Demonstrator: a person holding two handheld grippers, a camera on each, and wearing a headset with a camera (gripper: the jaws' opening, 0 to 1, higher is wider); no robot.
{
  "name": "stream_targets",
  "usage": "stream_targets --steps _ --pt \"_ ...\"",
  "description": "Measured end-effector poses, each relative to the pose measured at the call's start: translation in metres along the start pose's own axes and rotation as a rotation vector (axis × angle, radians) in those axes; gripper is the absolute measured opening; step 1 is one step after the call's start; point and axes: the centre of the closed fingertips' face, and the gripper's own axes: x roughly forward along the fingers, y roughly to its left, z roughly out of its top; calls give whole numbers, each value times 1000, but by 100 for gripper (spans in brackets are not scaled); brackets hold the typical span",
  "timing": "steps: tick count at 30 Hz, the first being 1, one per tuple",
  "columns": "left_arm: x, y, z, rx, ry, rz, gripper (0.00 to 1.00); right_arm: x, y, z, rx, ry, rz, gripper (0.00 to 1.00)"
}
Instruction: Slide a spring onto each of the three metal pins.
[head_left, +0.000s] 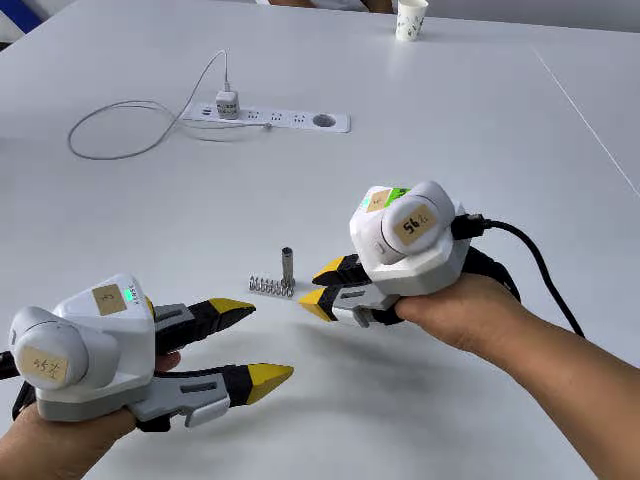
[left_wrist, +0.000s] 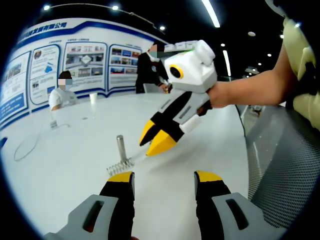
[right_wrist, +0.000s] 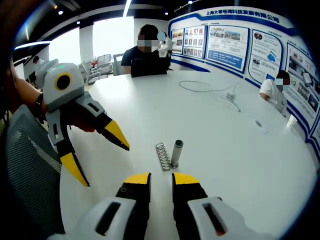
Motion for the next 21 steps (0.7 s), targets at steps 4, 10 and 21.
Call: stream_targets --steps 4,10,21 --pt "-1 0 -1 -1 3 1 49 8 -3 2 -1 4 -1 18" --pt "-4 3 -2 1 7 4 49 19 -6 -2 9 25 -8 17" --pt "-6 7 -4 1 14 6 49 33 -7 -6 47 35 -21 17"
